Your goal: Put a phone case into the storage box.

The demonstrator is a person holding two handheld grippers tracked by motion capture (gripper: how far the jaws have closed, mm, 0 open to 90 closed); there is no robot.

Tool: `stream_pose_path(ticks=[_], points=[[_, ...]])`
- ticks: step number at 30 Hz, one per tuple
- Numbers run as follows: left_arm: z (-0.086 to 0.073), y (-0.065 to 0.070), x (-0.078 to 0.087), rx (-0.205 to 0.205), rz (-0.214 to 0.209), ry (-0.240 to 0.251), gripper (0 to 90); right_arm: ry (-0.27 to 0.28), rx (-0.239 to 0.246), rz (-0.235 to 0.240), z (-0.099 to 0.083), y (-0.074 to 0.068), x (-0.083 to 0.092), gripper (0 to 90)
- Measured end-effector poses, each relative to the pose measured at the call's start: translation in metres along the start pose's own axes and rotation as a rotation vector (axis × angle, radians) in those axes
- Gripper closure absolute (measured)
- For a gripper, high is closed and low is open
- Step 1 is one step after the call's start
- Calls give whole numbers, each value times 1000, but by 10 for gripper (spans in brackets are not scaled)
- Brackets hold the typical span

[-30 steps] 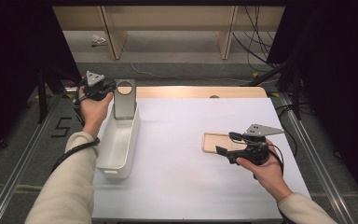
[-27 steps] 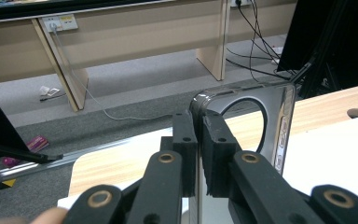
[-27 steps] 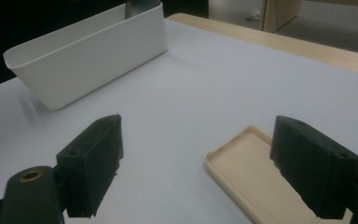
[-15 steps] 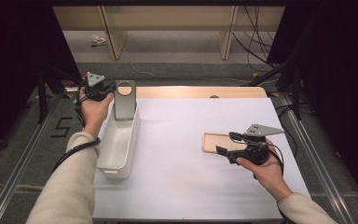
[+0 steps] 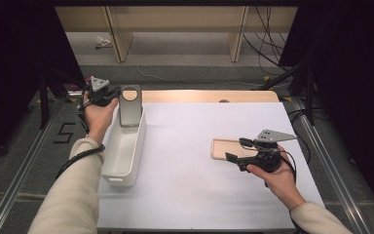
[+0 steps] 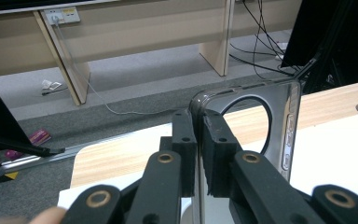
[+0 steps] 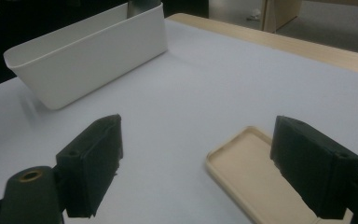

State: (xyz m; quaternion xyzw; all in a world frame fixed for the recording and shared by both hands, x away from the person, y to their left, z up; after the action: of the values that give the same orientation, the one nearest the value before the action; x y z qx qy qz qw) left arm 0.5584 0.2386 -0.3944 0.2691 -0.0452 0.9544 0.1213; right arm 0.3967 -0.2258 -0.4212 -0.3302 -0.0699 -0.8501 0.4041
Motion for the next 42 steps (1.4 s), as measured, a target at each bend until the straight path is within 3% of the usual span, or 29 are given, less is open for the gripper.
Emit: stream_pose_path(ticks=[42], points=[[-15,-5,-14,-14,40,-60,830,-5,2,3,0,0,-1,175]])
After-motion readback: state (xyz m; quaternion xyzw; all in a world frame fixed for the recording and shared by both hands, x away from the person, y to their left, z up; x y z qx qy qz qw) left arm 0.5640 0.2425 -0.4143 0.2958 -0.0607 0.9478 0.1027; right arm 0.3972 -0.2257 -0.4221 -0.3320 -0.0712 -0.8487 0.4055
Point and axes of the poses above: each handheld gripper's, and its own axes: x roughly backward along the jaws, z roughly out of its top, y roughly to its right, the point moved 3 cm from there along -x, roughly forward along the jaws, and after that the axes turned 11 degrees about -y, right-handed, at the moved point
